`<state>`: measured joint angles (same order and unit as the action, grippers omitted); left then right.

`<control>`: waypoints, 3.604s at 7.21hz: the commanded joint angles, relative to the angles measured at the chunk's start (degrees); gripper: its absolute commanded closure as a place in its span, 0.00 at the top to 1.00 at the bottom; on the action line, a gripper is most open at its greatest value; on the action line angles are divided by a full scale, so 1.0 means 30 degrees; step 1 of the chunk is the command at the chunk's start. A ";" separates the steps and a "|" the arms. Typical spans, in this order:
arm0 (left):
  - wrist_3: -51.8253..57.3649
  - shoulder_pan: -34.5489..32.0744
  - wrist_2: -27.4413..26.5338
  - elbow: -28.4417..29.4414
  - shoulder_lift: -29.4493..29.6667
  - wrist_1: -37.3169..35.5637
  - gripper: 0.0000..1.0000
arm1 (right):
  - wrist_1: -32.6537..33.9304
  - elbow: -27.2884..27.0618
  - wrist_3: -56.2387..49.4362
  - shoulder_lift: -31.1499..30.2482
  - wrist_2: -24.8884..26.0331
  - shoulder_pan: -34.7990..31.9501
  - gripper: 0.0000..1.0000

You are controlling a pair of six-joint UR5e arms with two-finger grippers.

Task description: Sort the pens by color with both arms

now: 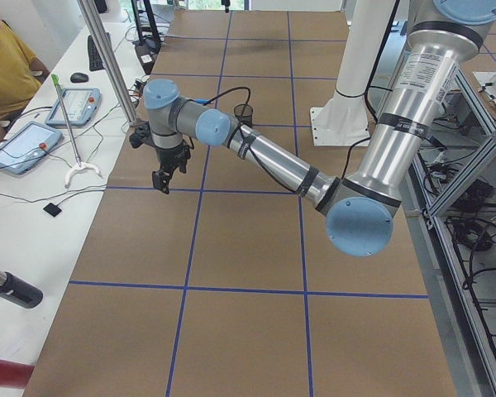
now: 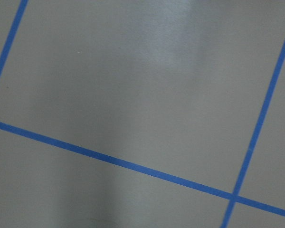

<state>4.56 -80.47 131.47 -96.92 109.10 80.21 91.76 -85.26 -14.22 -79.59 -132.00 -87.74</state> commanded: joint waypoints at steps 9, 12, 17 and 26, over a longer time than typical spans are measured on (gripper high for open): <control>0.3313 -0.4144 0.2202 0.1136 -0.5400 0.1594 1.00 | -0.0525 -0.0026 0.2720 -0.1625 -0.0003 -0.0872 1.00; 0.3226 -0.4232 0.2144 0.0813 -0.5985 0.2619 1.00 | -0.1436 -0.0024 0.2749 -0.1625 -0.0032 -0.0872 1.00; 0.3166 -0.4232 0.2085 0.0639 -0.6074 0.2621 1.00 | -0.1729 -0.0757 0.2545 -0.1625 -0.0091 -0.0872 1.00; 0.3166 -0.4232 0.2085 0.0463 -0.6103 0.2620 1.00 | -0.1700 -0.1022 0.2720 -0.1742 -0.0208 -0.0872 1.00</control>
<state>14.00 -93.24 137.72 -95.15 90.85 88.08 86.66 -88.30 -6.14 -84.76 -132.58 -90.35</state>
